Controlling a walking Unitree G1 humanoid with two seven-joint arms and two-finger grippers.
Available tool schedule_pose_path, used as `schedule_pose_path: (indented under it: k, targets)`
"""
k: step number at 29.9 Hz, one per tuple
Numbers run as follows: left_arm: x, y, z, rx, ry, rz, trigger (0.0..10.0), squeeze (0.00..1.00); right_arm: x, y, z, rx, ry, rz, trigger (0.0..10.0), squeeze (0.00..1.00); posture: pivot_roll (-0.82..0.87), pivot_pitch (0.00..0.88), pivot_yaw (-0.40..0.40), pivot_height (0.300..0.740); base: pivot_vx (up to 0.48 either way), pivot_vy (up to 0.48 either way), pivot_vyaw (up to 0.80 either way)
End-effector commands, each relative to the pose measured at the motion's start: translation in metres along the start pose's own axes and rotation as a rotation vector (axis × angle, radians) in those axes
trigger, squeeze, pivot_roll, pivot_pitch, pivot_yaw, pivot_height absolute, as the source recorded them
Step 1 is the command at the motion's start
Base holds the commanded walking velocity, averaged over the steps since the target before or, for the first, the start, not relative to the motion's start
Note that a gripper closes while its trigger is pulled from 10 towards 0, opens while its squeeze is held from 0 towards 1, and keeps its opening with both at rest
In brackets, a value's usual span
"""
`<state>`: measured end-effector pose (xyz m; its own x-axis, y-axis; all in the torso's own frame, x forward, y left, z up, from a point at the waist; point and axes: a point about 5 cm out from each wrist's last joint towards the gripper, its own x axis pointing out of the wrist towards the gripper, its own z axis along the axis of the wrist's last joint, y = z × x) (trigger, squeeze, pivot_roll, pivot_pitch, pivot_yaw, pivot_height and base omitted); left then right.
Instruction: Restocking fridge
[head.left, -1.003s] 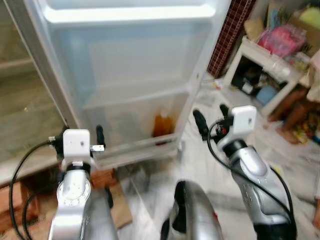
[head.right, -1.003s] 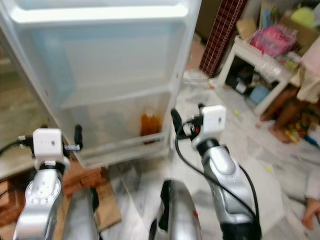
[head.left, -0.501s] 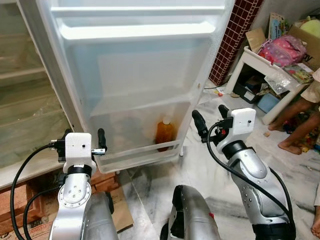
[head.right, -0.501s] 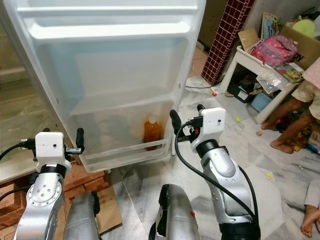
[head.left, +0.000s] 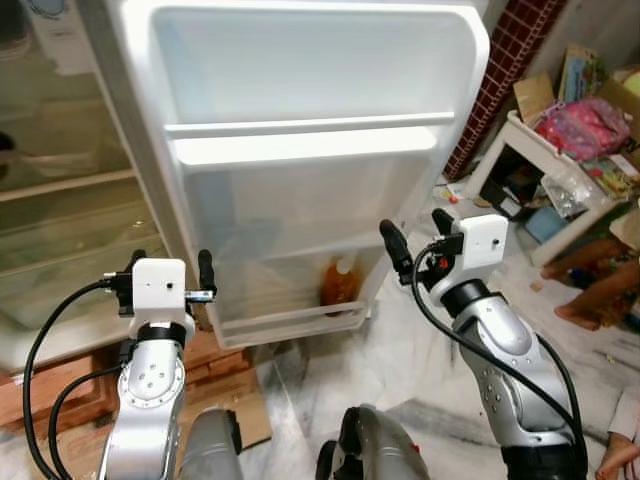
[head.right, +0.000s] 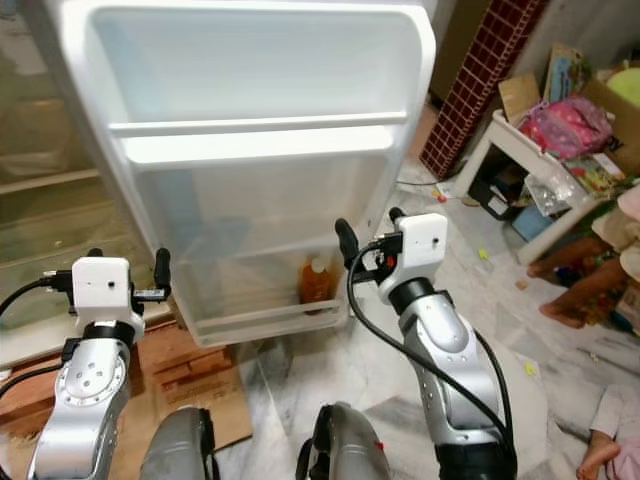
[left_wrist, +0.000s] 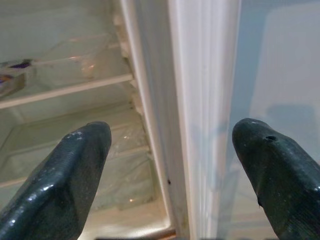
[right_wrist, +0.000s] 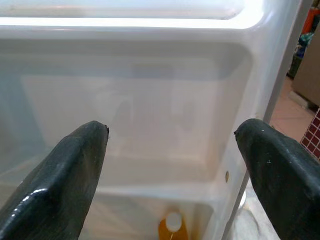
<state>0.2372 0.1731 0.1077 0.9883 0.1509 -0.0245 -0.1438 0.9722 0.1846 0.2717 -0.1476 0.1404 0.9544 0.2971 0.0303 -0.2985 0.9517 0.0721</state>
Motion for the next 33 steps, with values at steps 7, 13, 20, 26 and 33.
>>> schedule_pose_path:
  k: [7,13,20,26,33]
  targets:
    - [0.000,-0.002,-0.001,0.007,0.003,-0.009,10.0,0.00,0.000,-0.002,-0.004,-0.004,0.021,0.004,10.0,0.00,0.05,0.019,-0.100,0.687,-0.282,0.000,0.00]
    - [0.000,-0.002,-0.001,0.000,0.000,-0.007,10.0,0.00,0.001,-0.003,0.000,-0.021,-0.005,0.006,10.0,0.00,0.05,0.021,-0.101,0.712,-0.085,0.000,0.00]
    - [0.001,-0.002,0.000,0.000,-0.005,-0.015,10.0,0.00,0.004,-0.003,0.001,-0.020,-0.011,0.006,10.0,0.00,0.05,0.024,-0.100,0.740,0.000,0.000,0.00]
    - [0.002,-0.003,0.002,0.010,-0.013,-0.027,10.0,0.00,0.006,-0.002,0.002,-0.019,-0.019,0.011,10.0,0.00,0.05,0.025,-0.098,0.740,0.000,0.000,0.00]
    - [0.004,0.000,0.002,0.027,-0.015,-0.027,10.0,0.00,0.008,0.005,0.007,-0.062,-0.063,0.016,10.0,0.00,0.06,0.016,-0.093,0.740,0.000,-0.251,0.00]
